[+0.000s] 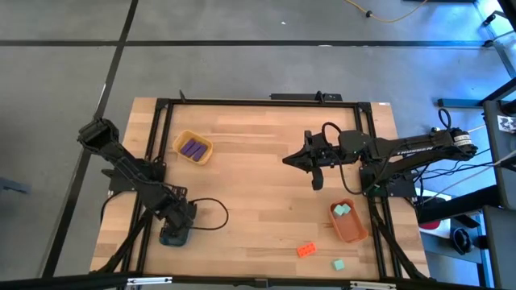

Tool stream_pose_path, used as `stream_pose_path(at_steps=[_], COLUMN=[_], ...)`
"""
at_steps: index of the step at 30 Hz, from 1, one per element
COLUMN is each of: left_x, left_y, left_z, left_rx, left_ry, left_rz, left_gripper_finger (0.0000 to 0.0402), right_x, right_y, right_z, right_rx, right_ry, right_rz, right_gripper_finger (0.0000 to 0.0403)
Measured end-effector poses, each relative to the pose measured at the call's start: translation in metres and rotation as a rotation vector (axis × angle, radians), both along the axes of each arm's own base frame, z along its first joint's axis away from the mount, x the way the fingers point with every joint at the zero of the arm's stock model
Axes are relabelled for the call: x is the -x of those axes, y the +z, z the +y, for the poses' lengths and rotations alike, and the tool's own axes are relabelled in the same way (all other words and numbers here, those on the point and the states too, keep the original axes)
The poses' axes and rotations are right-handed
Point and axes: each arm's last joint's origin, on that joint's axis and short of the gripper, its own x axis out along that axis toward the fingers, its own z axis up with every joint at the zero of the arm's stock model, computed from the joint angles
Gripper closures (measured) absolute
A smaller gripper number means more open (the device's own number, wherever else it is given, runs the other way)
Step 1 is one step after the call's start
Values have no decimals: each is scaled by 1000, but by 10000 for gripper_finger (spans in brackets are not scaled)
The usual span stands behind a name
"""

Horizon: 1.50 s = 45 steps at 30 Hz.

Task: Sort & place blocks by color
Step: Put the top left orange game piece into the green bin, then put the top orange game piece into the green bin

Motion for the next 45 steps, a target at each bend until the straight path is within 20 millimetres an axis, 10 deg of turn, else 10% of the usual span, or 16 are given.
stream_pose_path(at_steps=[13,28,45], left_x=[3,-26,-50], left_y=[71,206,149], left_z=[21,86,137], left_rx=[197,50,295], left_ry=[22,276,368], left_rz=[-137,-1107,-1570], left_gripper_finger=[174,177,181], right_x=[0,0,0], right_y=[0,1,5], right_z=[0,0,1], right_rx=[1,-3,3], right_ry=[1,9,36], right_rz=[-1,-9,-47], right_gripper_finger=[403,403,403])
